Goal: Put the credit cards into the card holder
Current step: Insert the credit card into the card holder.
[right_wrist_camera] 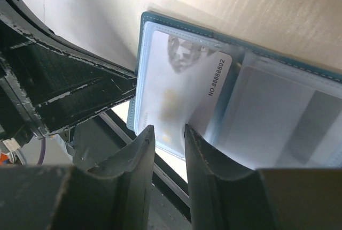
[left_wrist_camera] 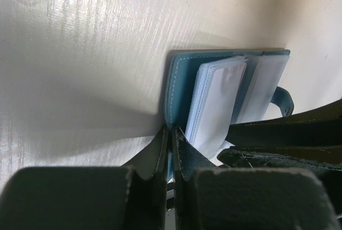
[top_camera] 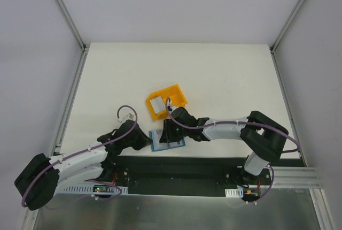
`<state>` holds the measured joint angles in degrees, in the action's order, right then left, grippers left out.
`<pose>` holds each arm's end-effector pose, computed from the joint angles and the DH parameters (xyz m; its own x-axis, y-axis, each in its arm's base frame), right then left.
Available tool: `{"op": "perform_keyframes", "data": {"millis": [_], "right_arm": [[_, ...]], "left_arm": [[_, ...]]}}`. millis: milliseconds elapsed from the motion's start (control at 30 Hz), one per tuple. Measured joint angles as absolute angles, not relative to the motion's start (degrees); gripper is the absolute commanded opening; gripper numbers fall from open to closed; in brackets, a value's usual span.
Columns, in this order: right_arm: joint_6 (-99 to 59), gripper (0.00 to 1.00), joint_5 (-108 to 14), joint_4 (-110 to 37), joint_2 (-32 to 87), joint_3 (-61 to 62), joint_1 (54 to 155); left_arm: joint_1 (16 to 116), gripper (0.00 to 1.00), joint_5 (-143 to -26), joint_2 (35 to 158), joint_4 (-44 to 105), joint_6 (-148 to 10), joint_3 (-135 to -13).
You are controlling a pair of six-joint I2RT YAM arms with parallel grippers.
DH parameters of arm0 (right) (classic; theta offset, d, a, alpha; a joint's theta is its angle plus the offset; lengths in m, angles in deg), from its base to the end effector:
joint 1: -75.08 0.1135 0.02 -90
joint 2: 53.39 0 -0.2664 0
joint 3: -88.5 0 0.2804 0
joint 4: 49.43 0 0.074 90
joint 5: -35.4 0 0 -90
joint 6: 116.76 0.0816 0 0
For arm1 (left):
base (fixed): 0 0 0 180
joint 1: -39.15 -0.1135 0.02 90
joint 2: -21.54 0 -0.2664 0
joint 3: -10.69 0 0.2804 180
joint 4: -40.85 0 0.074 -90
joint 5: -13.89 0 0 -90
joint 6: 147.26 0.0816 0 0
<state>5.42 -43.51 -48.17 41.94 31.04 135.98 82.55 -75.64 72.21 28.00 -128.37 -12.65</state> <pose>0.1738 0.3446 0.1094 -0.7551 -0.2820 -0.5919 -0.6237 0.5873 0.5159 0.1597 -0.1501 0.0904 -0.7975 -0.5480 -0.2524 -0.2226 0.6560 -0.7212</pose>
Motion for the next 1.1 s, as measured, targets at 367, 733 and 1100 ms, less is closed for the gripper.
{"op": "perform_keyframes", "data": {"millis": [367, 733, 1100], "right_arm": [[3.22, 0.37, -47.14, -44.19, 41.68, 29.99, 135.98], [2.23, 0.40, -49.10, -41.04, 42.60, 27.17, 135.98], [2.08, 0.30, -47.71, -40.67, 44.45, 25.66, 136.13]], "left_arm": [[82.55, 0.00, -75.69, 72.08, 28.20, -128.35, -12.72], [82.55, 0.00, -75.80, 72.04, 28.18, -128.33, -12.72], [82.55, 0.00, -75.86, 72.17, 28.18, -128.33, -12.72]]}}
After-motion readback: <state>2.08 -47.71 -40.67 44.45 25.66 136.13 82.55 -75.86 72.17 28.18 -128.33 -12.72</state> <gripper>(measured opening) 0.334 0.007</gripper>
